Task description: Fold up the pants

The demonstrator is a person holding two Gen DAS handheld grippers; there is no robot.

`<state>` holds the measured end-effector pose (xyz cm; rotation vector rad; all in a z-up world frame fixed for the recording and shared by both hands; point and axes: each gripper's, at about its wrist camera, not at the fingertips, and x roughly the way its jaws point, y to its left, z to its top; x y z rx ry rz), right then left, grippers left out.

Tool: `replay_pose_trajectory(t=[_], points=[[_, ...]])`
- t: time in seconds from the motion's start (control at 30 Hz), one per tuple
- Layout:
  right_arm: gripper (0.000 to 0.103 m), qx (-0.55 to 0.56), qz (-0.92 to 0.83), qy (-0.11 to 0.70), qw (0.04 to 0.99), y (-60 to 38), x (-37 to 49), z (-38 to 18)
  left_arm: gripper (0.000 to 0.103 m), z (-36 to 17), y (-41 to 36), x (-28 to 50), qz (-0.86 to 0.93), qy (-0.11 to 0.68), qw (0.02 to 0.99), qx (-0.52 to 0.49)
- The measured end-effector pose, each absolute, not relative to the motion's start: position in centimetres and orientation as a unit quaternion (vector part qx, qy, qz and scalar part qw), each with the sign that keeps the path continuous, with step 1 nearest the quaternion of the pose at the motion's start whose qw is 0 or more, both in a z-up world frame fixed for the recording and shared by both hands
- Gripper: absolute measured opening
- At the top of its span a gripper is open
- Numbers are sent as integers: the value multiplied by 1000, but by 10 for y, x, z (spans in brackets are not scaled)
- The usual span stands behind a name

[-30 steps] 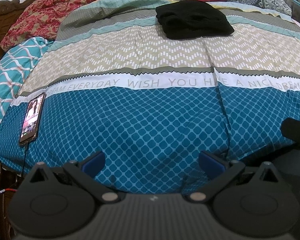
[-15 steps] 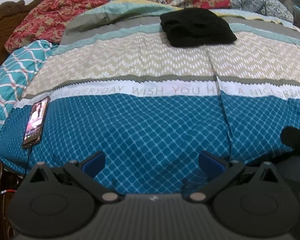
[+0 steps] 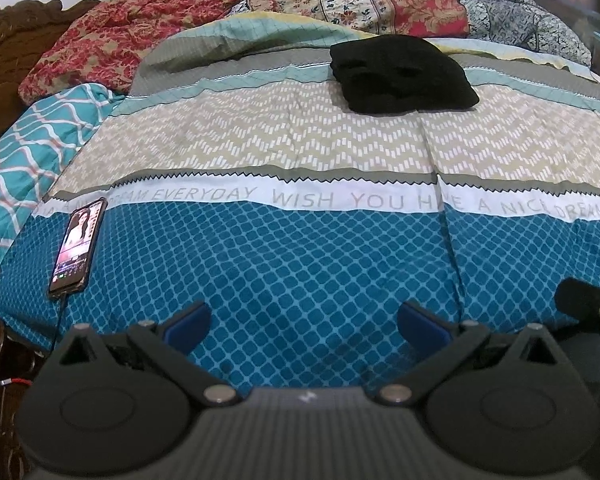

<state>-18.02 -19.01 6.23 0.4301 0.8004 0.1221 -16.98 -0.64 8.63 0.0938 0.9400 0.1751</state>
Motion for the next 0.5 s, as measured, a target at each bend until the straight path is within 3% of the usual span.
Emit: replay_pose_trajectory(t=[0.5], points=[[103, 208, 59, 386, 897, -190, -180, 62, 103, 81, -7, -170, 86, 463, 881, 48]])
